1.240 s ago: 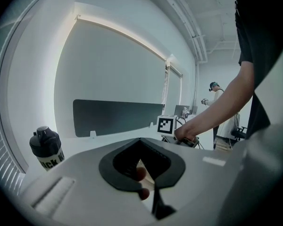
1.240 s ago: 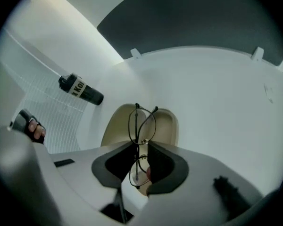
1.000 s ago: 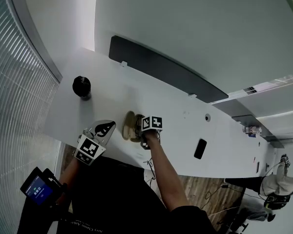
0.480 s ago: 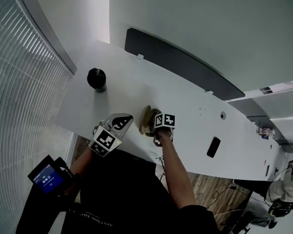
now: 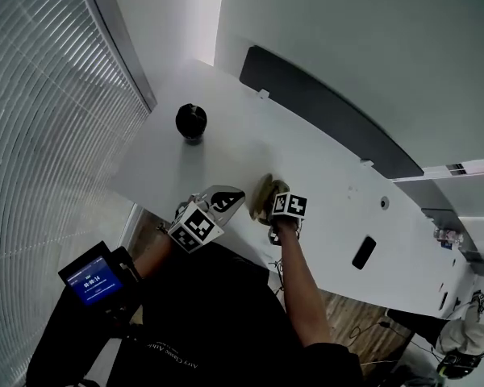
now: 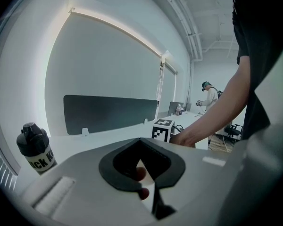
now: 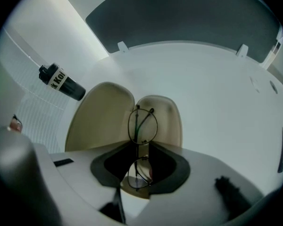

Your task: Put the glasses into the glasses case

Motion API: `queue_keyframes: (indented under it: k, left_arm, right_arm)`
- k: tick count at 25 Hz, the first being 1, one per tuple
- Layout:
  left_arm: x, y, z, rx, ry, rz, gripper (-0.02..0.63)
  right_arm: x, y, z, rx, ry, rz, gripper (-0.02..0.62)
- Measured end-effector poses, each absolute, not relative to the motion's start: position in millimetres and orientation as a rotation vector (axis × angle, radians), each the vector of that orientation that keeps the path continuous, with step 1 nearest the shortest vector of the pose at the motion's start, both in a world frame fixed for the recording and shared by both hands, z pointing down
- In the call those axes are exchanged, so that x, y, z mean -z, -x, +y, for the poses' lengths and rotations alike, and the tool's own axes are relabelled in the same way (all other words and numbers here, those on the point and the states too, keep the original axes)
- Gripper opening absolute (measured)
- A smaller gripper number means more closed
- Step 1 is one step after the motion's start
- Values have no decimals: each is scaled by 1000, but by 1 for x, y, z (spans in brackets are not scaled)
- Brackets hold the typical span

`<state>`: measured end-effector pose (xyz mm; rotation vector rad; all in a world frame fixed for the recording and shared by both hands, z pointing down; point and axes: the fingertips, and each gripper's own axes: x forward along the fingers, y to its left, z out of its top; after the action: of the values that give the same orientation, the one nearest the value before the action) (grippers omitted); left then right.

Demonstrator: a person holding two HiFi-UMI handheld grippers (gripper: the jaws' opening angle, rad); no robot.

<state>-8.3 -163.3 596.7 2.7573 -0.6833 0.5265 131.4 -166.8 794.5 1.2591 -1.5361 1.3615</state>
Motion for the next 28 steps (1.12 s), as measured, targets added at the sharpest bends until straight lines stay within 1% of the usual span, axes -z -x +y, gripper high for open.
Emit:
queue_keyframes:
  k: [6, 9, 12, 18, 24, 28]
  left_arm:
    - [-594, 13, -162, -541, -2769, -672, 6]
    - [-596, 9, -160, -532, -2784, -666, 6]
    - [-595, 9, -156, -549, -2785, -649, 6]
    - [-594, 4, -158, -550, -2794, -636, 6]
    - [-621, 14, -173, -629, -2680, -730, 6]
    - [-644, 22, -176, -670, -2573, -738, 6]
  right_arm:
    - [-789, -138, -164, -1326, -1345, -1544, 104]
    - [-783, -133, -160, -1392, -1317, -1589, 117]
    - [-776, -123, -156, -1457, -1307, -1645, 144]
    - [-747, -123, -155, -1515, -1446, -1712, 149]
    - [-714, -161, -144, -1397, -1773, -1684, 149]
    - [-706, -172, -138, -1276, -1842, -1687, 147]
